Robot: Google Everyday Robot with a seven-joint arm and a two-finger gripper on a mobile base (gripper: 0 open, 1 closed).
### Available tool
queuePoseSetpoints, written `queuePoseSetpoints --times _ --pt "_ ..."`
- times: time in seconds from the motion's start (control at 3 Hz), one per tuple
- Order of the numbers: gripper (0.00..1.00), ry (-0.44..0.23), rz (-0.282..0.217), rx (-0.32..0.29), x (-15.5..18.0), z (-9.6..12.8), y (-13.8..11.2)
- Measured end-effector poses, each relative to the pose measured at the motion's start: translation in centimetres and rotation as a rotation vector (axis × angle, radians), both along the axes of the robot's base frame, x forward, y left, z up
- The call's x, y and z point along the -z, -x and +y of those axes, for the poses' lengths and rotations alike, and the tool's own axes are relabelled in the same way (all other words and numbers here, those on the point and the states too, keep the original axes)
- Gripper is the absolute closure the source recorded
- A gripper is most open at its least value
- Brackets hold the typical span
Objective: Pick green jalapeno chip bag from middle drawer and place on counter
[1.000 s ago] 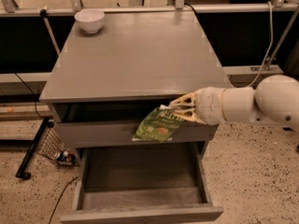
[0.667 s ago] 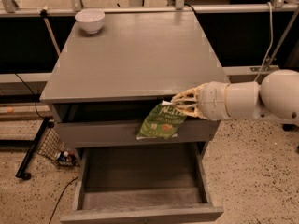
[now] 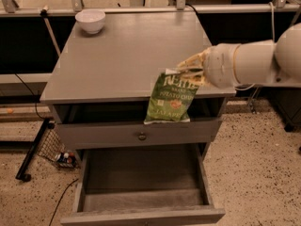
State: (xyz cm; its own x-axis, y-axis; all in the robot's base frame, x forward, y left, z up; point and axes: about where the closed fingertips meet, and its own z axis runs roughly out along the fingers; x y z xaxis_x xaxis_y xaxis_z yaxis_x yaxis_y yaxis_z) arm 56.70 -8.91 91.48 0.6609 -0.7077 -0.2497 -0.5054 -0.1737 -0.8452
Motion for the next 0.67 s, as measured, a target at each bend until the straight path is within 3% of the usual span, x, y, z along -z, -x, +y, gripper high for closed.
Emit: queuePoseSetpoints --times 0.33,0.67 --pt "1.00 0.042 -0.054 -0.030 -3.2 1.2 -2.1" --pt "1.00 0.074 -0.066 -0.052 -4.7 2.1 -4.7"
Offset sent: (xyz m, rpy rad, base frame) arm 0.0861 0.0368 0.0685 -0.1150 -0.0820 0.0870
